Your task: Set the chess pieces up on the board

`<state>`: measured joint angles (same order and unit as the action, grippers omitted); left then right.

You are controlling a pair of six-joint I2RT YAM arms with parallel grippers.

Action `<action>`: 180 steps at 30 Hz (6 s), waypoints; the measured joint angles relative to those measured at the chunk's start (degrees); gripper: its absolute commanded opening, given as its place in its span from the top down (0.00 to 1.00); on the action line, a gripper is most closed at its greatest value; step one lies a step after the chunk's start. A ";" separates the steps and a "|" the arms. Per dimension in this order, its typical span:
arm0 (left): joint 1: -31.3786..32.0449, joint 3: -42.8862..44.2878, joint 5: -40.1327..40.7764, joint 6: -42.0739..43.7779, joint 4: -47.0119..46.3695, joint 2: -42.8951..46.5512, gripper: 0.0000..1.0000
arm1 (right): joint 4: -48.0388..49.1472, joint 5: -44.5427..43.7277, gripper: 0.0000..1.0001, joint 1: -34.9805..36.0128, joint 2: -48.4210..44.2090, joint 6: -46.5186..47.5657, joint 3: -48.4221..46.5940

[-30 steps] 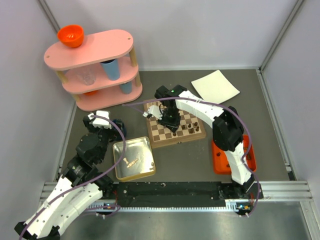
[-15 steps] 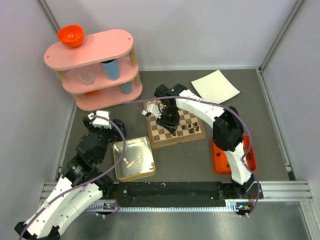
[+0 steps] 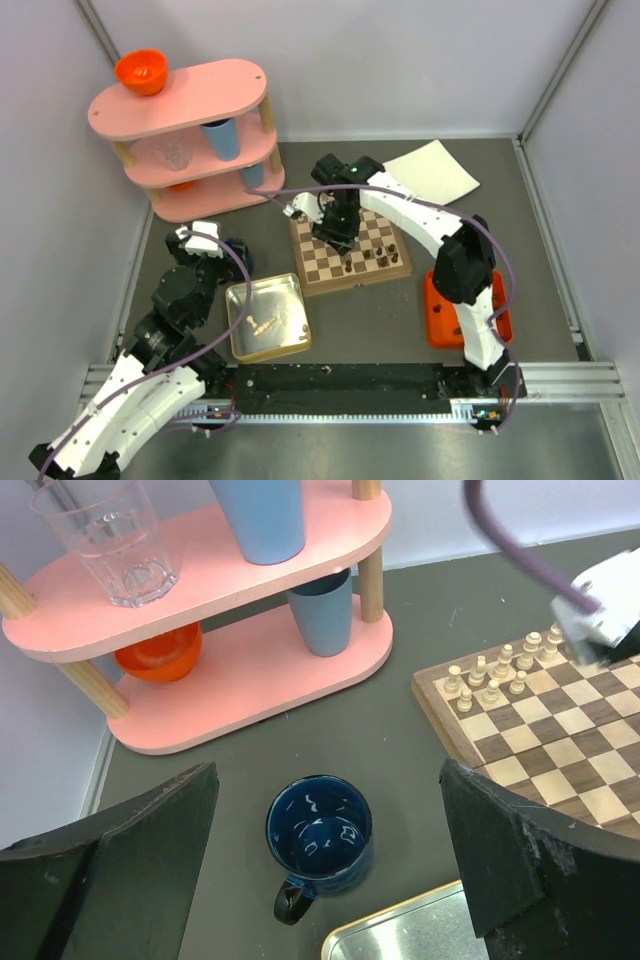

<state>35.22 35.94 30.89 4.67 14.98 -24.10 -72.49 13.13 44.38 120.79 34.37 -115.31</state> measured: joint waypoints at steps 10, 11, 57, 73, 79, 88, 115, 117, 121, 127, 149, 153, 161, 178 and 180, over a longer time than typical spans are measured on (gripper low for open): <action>-0.22 -0.50 -5.62 -0.24 -0.39 0.96 0.01 | 0.85 9.64 0.52 -9.29 -21.68 3.21 13.05; -0.26 -0.50 -6.56 -0.26 -0.42 0.74 0.01 | 0.74 11.10 0.52 -10.43 -24.37 3.72 15.15; -0.66 -0.48 -21.29 -0.57 -0.15 -9.42 0.01 | 4.22 4.50 0.60 -52.68 -47.60 18.97 68.94; -0.66 -0.48 -22.12 -0.57 -0.15 -9.40 0.01 | 7.02 4.15 0.63 -52.63 -48.09 16.98 68.70; -0.66 -0.48 -22.36 -0.57 -0.15 -9.25 0.01 | 5.92 5.35 0.63 -52.61 -49.09 17.00 68.32; -0.66 -0.48 -22.56 -0.59 -0.15 -8.66 0.01 | 6.51 4.26 0.63 -52.37 -49.66 16.68 68.57; -0.70 -0.48 -22.51 -0.57 -0.15 -8.66 0.01 | 7.74 1.44 0.99 -52.26 -48.59 16.22 70.53; -0.70 -0.48 -22.49 -0.57 -0.15 -8.63 0.01 | 5.95 1.25 0.99 -52.26 -50.23 17.03 68.65; -0.70 -0.48 -22.32 -0.57 -0.15 -8.63 0.01 | 2.25 1.31 0.99 -52.26 -53.90 18.47 64.32; -0.70 -0.48 -21.68 -0.57 -0.15 -8.68 0.01 | -1.60 5.90 0.99 -51.76 -55.06 19.41 55.43; -0.70 -0.48 -17.31 -0.17 -0.13 -8.74 0.01 | 2.19 10.54 0.96 -34.88 -49.42 12.41 55.17; -0.70 -0.48 -17.88 -0.17 -0.13 -8.92 0.01 | 3.34 10.51 0.96 -35.23 -49.46 9.25 55.28; -0.70 -0.48 -18.05 -0.20 -0.13 -8.11 0.01 | 3.80 12.17 0.97 -36.70 -45.88 4.57 54.12; -0.70 -0.48 -18.03 -0.20 -0.11 -8.11 0.01 | 4.00 12.20 0.97 -36.70 -35.87 -16.55 38.75; -0.70 -0.48 -18.01 -0.17 -0.13 -8.33 0.01 | 3.76 12.44 0.98 -36.70 -35.08 -18.14 37.88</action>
<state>34.52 35.46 12.88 4.49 14.85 -32.42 -68.73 25.56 7.68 85.71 16.23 -77.43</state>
